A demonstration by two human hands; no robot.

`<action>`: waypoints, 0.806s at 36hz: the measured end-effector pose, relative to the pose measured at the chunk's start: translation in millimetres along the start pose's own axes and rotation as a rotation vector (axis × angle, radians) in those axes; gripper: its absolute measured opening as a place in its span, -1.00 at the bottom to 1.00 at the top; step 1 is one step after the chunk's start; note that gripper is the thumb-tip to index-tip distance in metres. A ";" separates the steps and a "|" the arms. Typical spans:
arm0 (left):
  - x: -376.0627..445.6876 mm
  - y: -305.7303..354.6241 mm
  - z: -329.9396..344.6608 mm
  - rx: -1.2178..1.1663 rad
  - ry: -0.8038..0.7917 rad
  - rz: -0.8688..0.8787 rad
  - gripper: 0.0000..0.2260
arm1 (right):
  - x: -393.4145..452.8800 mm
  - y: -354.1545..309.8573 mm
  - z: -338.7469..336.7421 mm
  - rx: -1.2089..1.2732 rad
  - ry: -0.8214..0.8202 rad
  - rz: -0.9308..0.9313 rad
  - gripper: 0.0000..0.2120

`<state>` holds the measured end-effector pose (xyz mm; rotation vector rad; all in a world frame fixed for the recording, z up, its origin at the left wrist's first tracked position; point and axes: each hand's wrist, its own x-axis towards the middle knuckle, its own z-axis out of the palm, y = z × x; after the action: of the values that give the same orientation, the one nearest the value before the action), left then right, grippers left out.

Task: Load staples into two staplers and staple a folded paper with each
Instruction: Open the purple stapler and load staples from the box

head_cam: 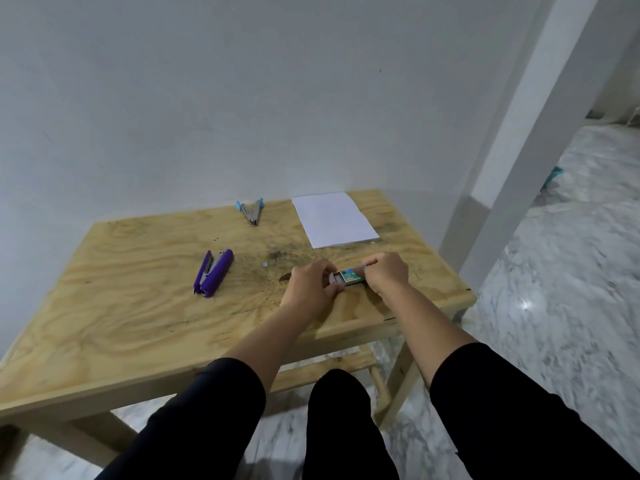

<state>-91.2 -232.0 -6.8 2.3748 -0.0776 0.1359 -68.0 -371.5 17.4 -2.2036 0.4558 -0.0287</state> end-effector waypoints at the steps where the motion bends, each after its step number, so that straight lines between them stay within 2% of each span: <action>1: -1.1 -0.9 0.1 -0.008 0.004 -0.001 -0.77 | 0.7 0.4 -0.8 -0.016 0.002 -0.007 -0.81; 14: -4.5 -3.9 -0.3 -0.112 0.040 -0.029 -0.78 | 12.6 5.2 -7.4 -0.096 0.004 0.061 -0.73; 16: -4.3 -4.9 0.5 -0.116 0.040 -0.028 -0.77 | 10.4 5.9 -6.7 -0.155 0.016 -0.024 -0.77; 19: -4.4 -5.9 1.4 -0.126 0.043 -0.024 -0.77 | 7.8 7.2 -5.0 -0.205 0.069 -0.276 -0.79; 22: -3.9 -5.9 1.4 -0.128 0.037 -0.028 -0.77 | 5.4 2.1 -4.0 -0.255 -0.057 -0.491 -0.85; 26: -4.3 -5.8 0.9 -0.141 0.040 -0.026 -0.78 | 2.5 -0.7 -4.0 -0.369 -0.189 -0.567 -0.79; 29: -4.8 -5.4 0.3 -0.146 0.044 -0.022 -0.78 | 1.9 0.6 -3.5 -0.438 -0.192 -0.579 -0.77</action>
<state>-95.4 -228.2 -11.2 2.2251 -0.0390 0.1663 -67.0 -375.1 18.9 -2.6658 -0.3249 -0.0296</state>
